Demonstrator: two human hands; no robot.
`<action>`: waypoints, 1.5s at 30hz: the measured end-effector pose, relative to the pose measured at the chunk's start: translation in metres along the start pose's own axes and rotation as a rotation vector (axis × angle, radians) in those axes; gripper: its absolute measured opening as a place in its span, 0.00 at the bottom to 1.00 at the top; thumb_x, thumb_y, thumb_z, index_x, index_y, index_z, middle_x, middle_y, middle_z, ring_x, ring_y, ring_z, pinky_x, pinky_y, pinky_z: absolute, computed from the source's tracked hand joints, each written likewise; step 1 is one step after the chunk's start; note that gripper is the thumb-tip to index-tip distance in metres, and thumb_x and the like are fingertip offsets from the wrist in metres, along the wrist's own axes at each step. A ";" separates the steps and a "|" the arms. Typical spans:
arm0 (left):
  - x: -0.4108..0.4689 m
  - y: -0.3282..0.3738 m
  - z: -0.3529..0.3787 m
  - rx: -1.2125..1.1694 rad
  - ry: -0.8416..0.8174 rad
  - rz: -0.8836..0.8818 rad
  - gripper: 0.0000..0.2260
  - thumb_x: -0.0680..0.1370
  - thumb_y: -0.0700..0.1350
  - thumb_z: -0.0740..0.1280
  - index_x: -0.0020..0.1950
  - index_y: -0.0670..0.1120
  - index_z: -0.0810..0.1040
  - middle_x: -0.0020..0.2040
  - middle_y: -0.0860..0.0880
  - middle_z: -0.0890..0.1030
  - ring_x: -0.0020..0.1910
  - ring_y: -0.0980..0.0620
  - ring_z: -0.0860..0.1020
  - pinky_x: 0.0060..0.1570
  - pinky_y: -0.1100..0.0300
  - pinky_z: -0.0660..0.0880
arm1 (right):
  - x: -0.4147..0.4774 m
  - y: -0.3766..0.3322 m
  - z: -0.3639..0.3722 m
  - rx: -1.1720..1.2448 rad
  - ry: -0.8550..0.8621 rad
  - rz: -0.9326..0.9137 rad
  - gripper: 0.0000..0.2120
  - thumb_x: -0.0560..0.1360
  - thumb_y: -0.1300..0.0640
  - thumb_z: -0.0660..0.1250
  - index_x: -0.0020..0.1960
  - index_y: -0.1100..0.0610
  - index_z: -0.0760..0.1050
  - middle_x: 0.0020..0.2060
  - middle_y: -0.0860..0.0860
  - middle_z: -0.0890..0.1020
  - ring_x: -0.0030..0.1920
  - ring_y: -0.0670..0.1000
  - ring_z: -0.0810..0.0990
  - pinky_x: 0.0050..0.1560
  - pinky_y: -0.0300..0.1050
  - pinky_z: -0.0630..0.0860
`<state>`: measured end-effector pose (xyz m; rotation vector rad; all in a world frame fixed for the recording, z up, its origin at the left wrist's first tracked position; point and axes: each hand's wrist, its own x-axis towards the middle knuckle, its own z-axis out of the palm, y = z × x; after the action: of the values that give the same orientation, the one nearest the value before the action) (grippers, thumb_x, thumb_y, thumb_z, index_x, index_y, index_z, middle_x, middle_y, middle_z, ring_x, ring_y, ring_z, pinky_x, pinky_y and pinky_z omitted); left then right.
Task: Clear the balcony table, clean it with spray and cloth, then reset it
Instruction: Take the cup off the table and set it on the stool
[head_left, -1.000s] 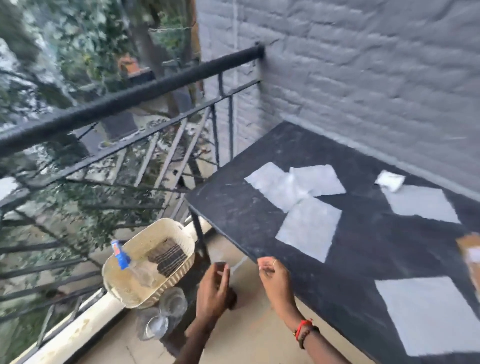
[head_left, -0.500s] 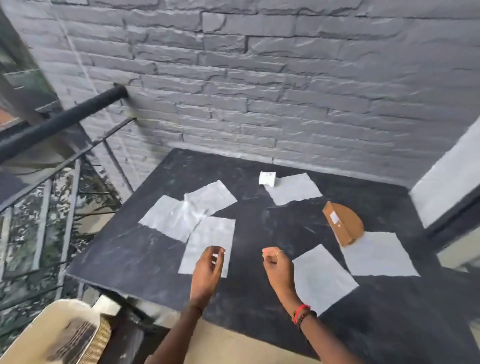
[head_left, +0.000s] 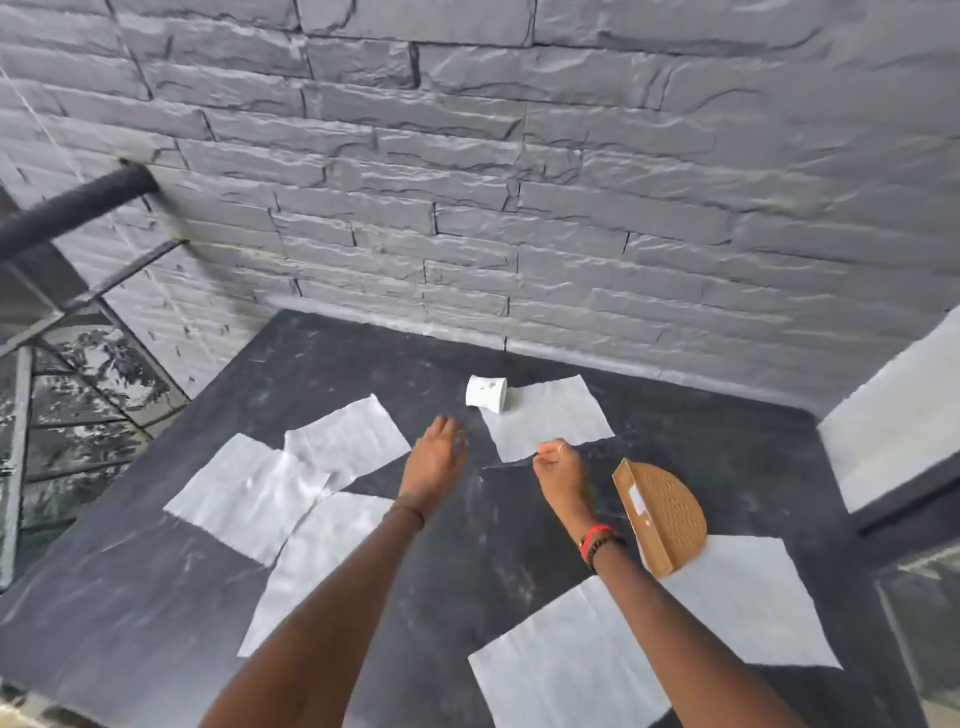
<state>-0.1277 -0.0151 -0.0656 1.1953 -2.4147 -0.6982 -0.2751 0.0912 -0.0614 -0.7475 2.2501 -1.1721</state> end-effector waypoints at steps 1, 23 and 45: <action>0.015 0.002 0.004 0.025 -0.005 0.008 0.09 0.81 0.41 0.60 0.58 0.39 0.75 0.55 0.40 0.75 0.53 0.37 0.76 0.53 0.46 0.71 | 0.015 -0.003 0.003 0.001 -0.021 0.000 0.11 0.74 0.70 0.62 0.56 0.69 0.76 0.51 0.64 0.82 0.53 0.60 0.80 0.50 0.43 0.73; 0.146 -0.032 0.054 0.277 -0.171 0.145 0.27 0.73 0.44 0.71 0.71 0.45 0.69 0.68 0.46 0.71 0.65 0.44 0.72 0.64 0.54 0.67 | 0.137 -0.018 0.057 0.100 -0.339 0.110 0.12 0.77 0.62 0.62 0.59 0.59 0.76 0.47 0.53 0.78 0.43 0.54 0.75 0.54 0.53 0.76; -0.033 -0.095 -0.025 -0.304 0.307 -0.211 0.25 0.67 0.51 0.75 0.61 0.49 0.73 0.53 0.58 0.76 0.51 0.59 0.75 0.49 0.71 0.70 | 0.032 -0.098 0.125 -0.154 -0.510 -0.267 0.18 0.75 0.65 0.65 0.63 0.55 0.75 0.27 0.52 0.74 0.18 0.42 0.72 0.26 0.34 0.69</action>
<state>-0.0356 -0.0448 -0.1033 1.3286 -1.8757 -0.8396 -0.1950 -0.0488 -0.0484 -1.2780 1.8601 -0.8007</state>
